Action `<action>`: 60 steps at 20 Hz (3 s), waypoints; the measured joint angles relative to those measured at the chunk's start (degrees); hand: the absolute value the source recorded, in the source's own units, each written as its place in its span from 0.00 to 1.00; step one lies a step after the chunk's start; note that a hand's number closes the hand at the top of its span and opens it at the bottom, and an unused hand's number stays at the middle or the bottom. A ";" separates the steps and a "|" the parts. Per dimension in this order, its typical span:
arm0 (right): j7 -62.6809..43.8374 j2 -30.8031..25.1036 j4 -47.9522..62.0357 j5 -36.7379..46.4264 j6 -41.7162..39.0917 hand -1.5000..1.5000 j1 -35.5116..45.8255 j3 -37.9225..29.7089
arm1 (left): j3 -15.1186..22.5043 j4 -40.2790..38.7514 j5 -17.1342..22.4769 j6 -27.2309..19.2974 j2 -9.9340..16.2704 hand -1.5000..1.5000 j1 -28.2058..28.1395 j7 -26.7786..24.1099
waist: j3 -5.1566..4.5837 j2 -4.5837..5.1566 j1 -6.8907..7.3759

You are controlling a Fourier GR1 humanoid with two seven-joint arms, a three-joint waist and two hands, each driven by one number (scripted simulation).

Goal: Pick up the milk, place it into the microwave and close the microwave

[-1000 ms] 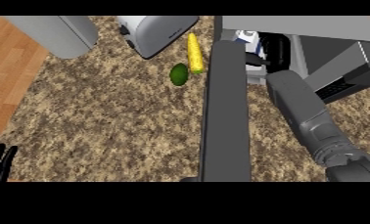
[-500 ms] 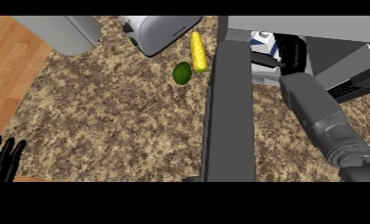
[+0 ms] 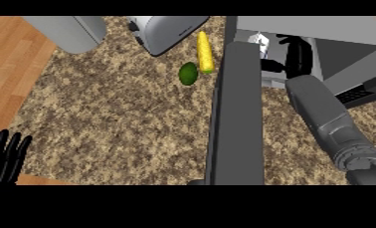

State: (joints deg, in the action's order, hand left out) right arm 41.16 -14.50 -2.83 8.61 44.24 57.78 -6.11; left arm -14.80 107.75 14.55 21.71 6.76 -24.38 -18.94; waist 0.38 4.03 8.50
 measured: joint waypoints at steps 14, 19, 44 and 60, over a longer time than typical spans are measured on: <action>-1.28 3.25 -0.43 1.88 2.36 0.00 1.91 1.33 | 0.06 -3.46 -1.77 -0.19 0.52 0.00 3.15 -0.95 | -0.07 -0.19 0.09; -1.18 3.97 -0.43 2.17 1.91 0.00 1.70 1.47 | 0.30 -4.03 -1.94 -0.05 0.40 0.00 3.54 -0.99 | -0.08 -0.51 -0.45; 9.18 5.03 -4.19 -2.90 -14.85 0.00 -6.26 -3.95 | 1.73 -2.26 -5.49 -0.02 -3.05 0.00 -2.15 -5.31 | -0.16 -2.52 -4.51; 16.80 10.72 -9.69 -6.68 -36.11 0.00 -18.30 -4.93 | 10.71 0.71 -8.46 5.48 -4.92 0.00 -5.43 -3.86 | -0.34 -4.07 -8.24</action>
State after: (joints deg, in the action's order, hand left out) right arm 57.96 -3.78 -12.52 1.93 8.13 39.47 -11.04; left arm -4.10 108.46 6.09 27.19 1.84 -29.81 -22.80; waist 0.03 -0.04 0.26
